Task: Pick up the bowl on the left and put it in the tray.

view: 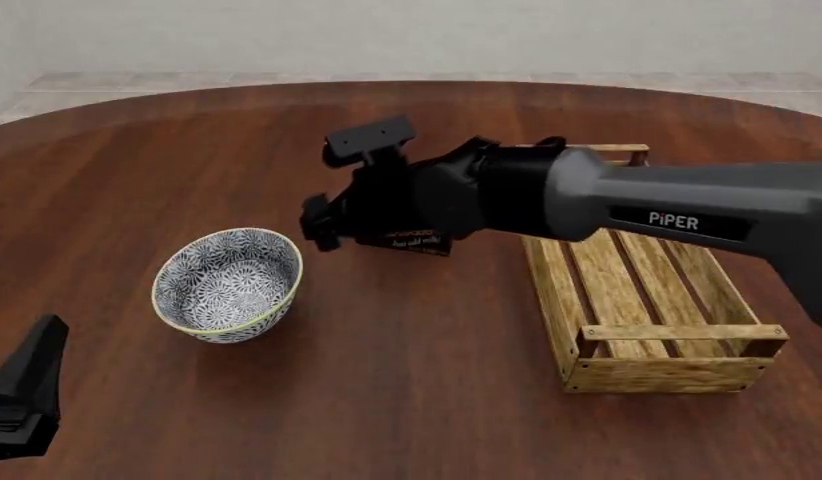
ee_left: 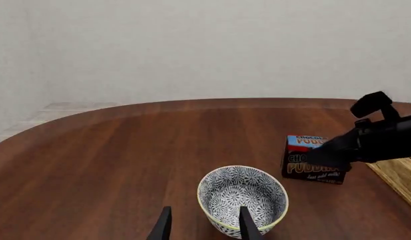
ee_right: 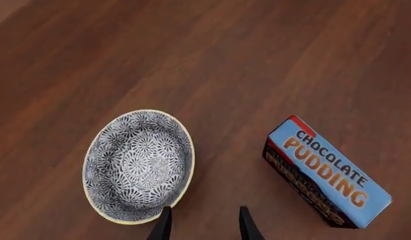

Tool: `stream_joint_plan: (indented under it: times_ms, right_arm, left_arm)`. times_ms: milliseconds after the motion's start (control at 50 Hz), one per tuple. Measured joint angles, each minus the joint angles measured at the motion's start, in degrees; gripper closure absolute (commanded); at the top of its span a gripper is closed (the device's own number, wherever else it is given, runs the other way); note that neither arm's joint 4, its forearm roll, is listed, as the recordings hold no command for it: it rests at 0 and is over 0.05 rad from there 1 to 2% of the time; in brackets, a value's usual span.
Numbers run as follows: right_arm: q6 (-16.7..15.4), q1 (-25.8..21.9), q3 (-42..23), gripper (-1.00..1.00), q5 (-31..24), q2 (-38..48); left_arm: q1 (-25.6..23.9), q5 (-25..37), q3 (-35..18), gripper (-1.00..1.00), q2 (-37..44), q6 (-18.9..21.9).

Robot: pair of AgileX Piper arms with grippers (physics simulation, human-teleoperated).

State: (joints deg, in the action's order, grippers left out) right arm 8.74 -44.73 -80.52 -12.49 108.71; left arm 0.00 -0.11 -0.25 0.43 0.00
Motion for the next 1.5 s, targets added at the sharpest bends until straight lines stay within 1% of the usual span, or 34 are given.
stream_joint_plan:
  times_ms: [620,1220,1500]
  right_arm:
    - [3.74,-0.7,-8.18,-1.0,-1.02,11.19]
    - [5.42,-2.34,-16.09,-1.0,-3.14,20.19]
    - [5.59,-1.84,-19.87,-1.0,-4.52,24.32]
  left_arm:
    - [0.0,0.0,0.0,-1.0,0.0,0.0]
    - [0.0,0.0,0.0,-1.0,0.0,0.0]
    - [0.0,0.0,0.0,-1.0,0.0,0.0]
